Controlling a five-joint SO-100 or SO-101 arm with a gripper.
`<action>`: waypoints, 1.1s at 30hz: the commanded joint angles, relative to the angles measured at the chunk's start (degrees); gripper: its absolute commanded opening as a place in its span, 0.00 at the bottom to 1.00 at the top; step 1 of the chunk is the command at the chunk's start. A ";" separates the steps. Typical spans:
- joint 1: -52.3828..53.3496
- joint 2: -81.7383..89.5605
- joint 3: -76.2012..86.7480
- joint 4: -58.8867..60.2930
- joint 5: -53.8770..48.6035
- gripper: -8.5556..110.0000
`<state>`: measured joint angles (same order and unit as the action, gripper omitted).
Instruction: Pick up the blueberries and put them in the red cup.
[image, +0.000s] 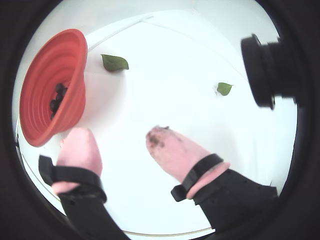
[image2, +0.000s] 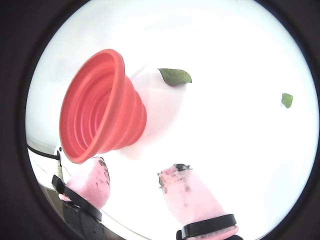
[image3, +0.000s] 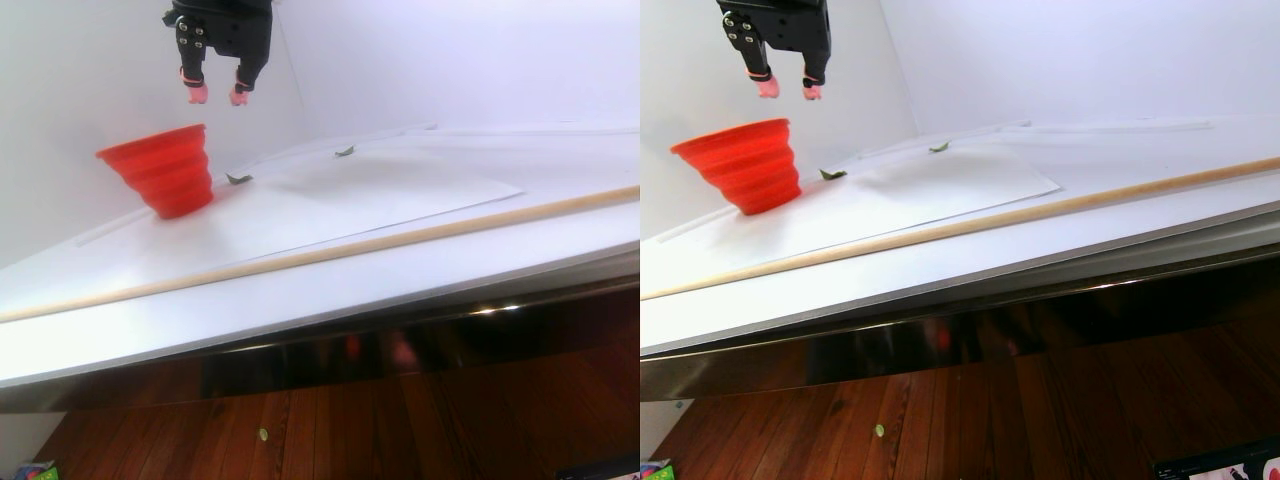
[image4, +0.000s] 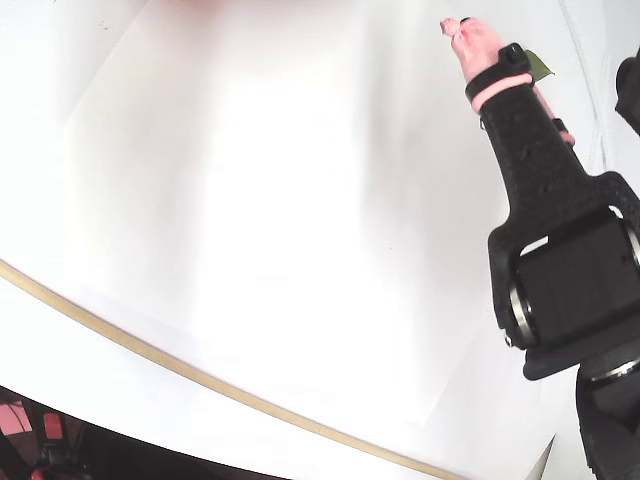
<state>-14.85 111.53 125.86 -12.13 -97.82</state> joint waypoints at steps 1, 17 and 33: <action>0.35 8.44 0.26 0.70 1.58 0.23; 5.36 15.21 0.88 9.84 9.84 0.24; 7.82 25.75 5.01 21.97 19.78 0.23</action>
